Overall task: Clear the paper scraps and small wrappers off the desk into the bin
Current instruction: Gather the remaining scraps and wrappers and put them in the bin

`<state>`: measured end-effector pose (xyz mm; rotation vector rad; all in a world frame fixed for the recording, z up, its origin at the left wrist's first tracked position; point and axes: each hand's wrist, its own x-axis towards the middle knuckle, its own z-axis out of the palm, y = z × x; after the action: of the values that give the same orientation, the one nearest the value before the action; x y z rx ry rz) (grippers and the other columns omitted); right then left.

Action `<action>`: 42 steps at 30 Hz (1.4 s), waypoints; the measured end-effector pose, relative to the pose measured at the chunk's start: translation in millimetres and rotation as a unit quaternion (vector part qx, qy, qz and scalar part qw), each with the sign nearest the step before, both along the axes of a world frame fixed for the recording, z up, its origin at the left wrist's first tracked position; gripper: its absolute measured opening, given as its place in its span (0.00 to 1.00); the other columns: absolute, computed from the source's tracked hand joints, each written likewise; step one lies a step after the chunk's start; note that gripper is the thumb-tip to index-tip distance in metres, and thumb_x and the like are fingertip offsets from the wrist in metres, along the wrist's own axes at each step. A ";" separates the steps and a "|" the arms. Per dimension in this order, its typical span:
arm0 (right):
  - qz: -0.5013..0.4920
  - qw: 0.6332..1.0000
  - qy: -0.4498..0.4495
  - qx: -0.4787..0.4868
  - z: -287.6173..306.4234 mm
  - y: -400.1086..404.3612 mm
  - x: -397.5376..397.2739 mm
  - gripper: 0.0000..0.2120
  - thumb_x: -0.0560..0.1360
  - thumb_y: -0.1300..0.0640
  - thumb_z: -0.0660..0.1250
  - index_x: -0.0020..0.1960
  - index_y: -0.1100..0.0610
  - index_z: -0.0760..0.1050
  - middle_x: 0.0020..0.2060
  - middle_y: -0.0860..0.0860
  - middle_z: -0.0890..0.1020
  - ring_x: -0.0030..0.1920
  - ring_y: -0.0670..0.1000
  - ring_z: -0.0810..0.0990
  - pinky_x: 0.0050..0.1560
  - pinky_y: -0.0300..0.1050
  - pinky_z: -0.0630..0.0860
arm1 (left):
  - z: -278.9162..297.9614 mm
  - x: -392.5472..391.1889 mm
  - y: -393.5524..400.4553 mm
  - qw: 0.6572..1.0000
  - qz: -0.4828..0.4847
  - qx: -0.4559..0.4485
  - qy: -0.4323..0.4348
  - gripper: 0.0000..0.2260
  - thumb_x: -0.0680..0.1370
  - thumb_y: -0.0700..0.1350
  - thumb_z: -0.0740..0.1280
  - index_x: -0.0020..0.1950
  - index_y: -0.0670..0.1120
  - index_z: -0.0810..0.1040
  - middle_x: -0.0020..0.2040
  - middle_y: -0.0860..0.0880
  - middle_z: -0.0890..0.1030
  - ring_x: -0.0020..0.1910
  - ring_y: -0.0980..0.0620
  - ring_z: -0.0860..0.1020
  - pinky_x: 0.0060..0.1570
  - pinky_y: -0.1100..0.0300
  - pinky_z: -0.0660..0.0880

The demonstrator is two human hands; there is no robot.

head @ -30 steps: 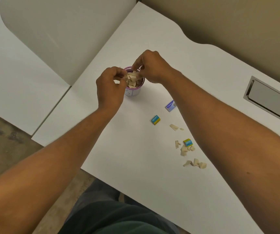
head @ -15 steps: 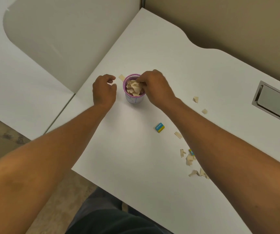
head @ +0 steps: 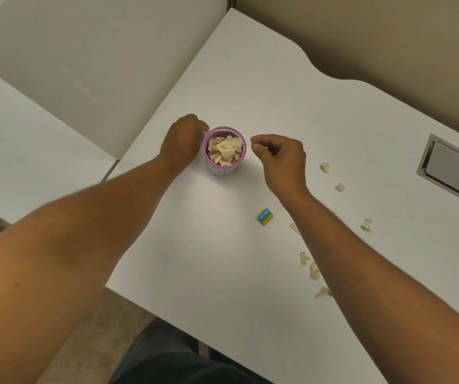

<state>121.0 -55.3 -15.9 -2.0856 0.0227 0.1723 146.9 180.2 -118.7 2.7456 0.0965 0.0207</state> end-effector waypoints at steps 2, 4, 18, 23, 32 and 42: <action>-0.015 1.000 0.017 0.019 -5.5 -0.6 0.5 0.07 0.76 0.58 0.72 0.51 0.52 0.87 0.45 0.43 0.87 0.47 0.42 0.84 0.54 0.45 0.82 | 9.5 -4.2 0.2 0.986 0.112 -0.120 -0.020 0.08 0.75 0.37 0.68 0.50 0.44 0.87 0.46 0.46 0.86 0.47 0.47 0.83 0.46 0.60 0.75; -0.026 0.998 0.032 0.037 -8.2 -0.9 1.1 0.07 0.76 0.58 0.72 0.51 0.51 0.87 0.45 0.44 0.88 0.46 0.43 0.84 0.54 0.51 0.83 | 32.7 -10.5 -4.1 0.944 0.221 -0.239 -0.056 0.07 0.74 0.38 0.71 0.49 0.45 0.87 0.45 0.48 0.87 0.45 0.52 0.85 0.49 0.62 0.80; -0.048 0.996 0.069 0.018 -29.0 -27.5 -16.0 0.07 0.77 0.56 0.71 0.52 0.50 0.86 0.47 0.43 0.87 0.47 0.44 0.84 0.53 0.45 0.82 | 83.1 -46.0 -53.5 0.978 0.095 -0.184 -0.023 0.08 0.77 0.52 0.74 0.54 0.53 0.86 0.54 0.48 0.74 0.46 0.59 0.68 0.53 0.61 0.74; -0.054 0.989 -0.046 -0.128 -47.1 -97.5 -24.6 0.12 0.79 0.64 0.63 0.54 0.55 0.83 0.52 0.48 0.84 0.49 0.49 0.81 0.55 0.44 0.78 | 83.7 -51.1 -47.7 0.994 0.021 -0.094 -0.052 0.14 0.82 0.55 0.65 0.54 0.48 0.86 0.51 0.51 0.86 0.56 0.46 0.69 0.48 0.59 0.66; 0.241 0.855 -0.072 -0.453 -94.6 -201.5 21.1 0.27 0.80 0.52 0.52 0.78 0.54 0.64 0.77 0.57 0.66 0.67 0.68 0.70 0.56 0.62 0.80 | 98.9 -104.6 -108.3 0.967 -0.159 -0.070 -0.184 0.13 0.83 0.50 0.67 0.46 0.44 0.84 0.45 0.47 0.82 0.46 0.45 0.77 0.41 0.49 0.75; 0.118 0.911 0.027 -0.394 -80.1 -174.0 -84.6 0.25 0.82 0.44 0.60 0.74 0.57 0.68 0.75 0.59 0.66 0.73 0.63 0.64 0.70 0.57 0.70 | 4.9 -210.2 -171.0 0.892 -0.438 0.070 0.091 0.34 0.78 0.68 0.63 0.76 0.47 0.70 0.80 0.43 0.65 0.78 0.40 0.64 0.75 0.40 0.67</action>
<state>36.4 -229.3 -96.0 -2.8922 -0.1520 0.4212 -63.4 9.2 -113.7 2.6615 -1.1234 -0.4894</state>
